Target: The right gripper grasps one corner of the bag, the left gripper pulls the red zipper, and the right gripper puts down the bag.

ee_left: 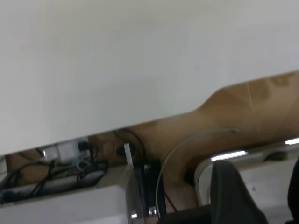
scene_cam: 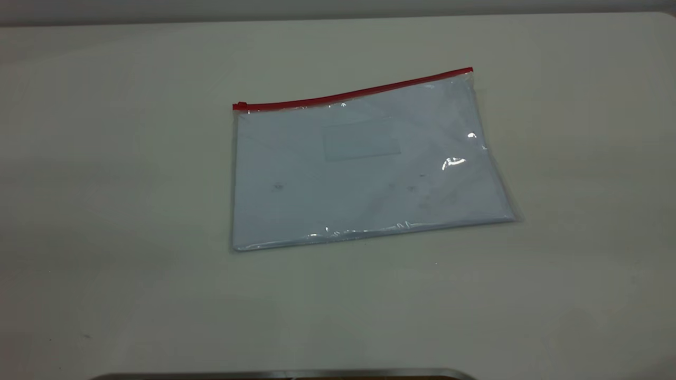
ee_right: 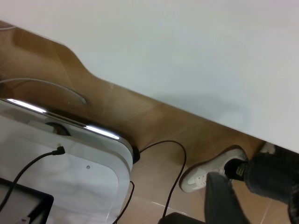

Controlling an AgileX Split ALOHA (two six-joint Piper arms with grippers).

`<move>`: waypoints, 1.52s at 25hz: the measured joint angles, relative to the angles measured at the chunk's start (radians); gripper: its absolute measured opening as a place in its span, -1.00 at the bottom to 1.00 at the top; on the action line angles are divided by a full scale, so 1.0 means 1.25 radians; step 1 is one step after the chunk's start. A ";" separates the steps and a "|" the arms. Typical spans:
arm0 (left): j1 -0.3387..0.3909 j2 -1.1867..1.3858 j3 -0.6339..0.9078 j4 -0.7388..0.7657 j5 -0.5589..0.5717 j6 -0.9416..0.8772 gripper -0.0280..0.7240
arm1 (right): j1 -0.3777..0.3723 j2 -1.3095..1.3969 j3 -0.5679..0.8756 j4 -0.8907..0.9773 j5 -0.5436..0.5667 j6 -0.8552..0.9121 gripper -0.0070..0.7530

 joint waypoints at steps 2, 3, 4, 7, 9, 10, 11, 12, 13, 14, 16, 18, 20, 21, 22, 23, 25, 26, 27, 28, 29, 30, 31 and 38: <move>0.000 -0.018 0.000 -0.010 -0.001 0.000 0.06 | 0.000 -0.001 0.000 0.000 0.001 -0.001 0.03; 0.000 -0.028 0.000 -0.015 -0.001 0.000 0.06 | 0.000 -0.001 0.000 0.000 0.001 -0.001 0.03; 0.000 -0.036 0.000 -0.017 -0.001 0.000 0.06 | 0.000 -0.001 0.000 0.001 0.001 -0.001 0.03; 0.000 -0.055 0.000 -0.019 -0.001 -0.002 0.06 | 0.000 -0.001 0.000 0.001 0.001 -0.001 0.03; 0.000 -0.065 0.000 -0.019 -0.001 -0.002 0.06 | 0.000 -0.002 0.000 0.001 0.001 -0.001 0.03; 0.000 -0.070 0.000 -0.019 -0.001 -0.002 0.06 | 0.000 -0.003 0.000 0.001 0.001 -0.001 0.03; 0.000 -0.076 0.000 -0.019 -0.001 -0.002 0.06 | 0.000 -0.003 0.000 0.001 0.001 -0.001 0.03; 0.000 -0.081 0.000 -0.019 -0.001 -0.002 0.06 | 0.000 -0.004 0.000 0.001 0.001 -0.001 0.03; 0.000 -0.086 0.000 -0.019 -0.001 -0.002 0.06 | 0.000 -0.007 0.000 0.001 0.001 -0.001 0.03; 0.000 -0.089 0.000 -0.019 -0.001 -0.002 0.06 | 0.000 -0.014 0.000 0.001 0.001 -0.001 0.03; 0.000 -0.098 0.000 -0.019 -0.001 -0.002 0.06 | -0.020 -0.049 0.001 0.007 0.001 -0.001 0.03; 0.000 -0.117 0.000 -0.020 -0.001 -0.002 0.06 | -0.073 -0.101 0.002 0.012 0.004 -0.001 0.03; 0.000 -0.143 0.000 -0.020 -0.001 -0.002 0.06 | -0.136 -0.167 0.002 0.012 0.008 -0.001 0.03; 0.000 -0.159 0.000 -0.020 -0.001 -0.002 0.06 | -0.172 -0.197 0.002 0.012 0.011 -0.001 0.03; 0.000 -0.176 0.000 -0.020 -0.001 -0.002 0.06 | -0.205 -0.235 0.002 0.012 0.014 -0.001 0.03; 0.000 -0.190 0.000 -0.020 0.000 -0.002 0.06 | -0.230 -0.271 0.002 0.012 0.016 -0.001 0.03; 0.000 -0.224 0.000 -0.020 0.000 -0.002 0.06 | -0.273 -0.335 0.002 0.012 0.024 -0.001 0.03; 0.000 -0.241 0.000 -0.020 0.000 -0.002 0.06 | -0.287 -0.369 0.002 0.012 0.026 -0.001 0.03; 0.000 -0.255 0.000 -0.020 0.001 -0.002 0.06 | -0.296 -0.402 0.002 0.012 0.026 -0.001 0.03; 0.000 -0.273 0.000 -0.020 0.002 -0.002 0.06 | -0.304 -0.430 0.002 0.012 0.028 -0.001 0.03; 0.000 -0.292 0.000 -0.020 0.005 -0.002 0.06 | -0.310 -0.463 0.002 0.012 0.029 -0.001 0.03; 0.000 -0.310 0.000 -0.020 0.006 -0.002 0.06 | -0.312 -0.495 0.002 0.012 0.031 -0.001 0.03; 0.000 -0.332 0.000 -0.020 0.007 -0.002 0.06 | -0.314 -0.522 0.002 0.012 0.034 -0.001 0.03; 0.000 -0.359 0.000 -0.020 0.017 -0.002 0.06 | -0.312 -0.567 0.002 0.019 0.046 -0.001 0.03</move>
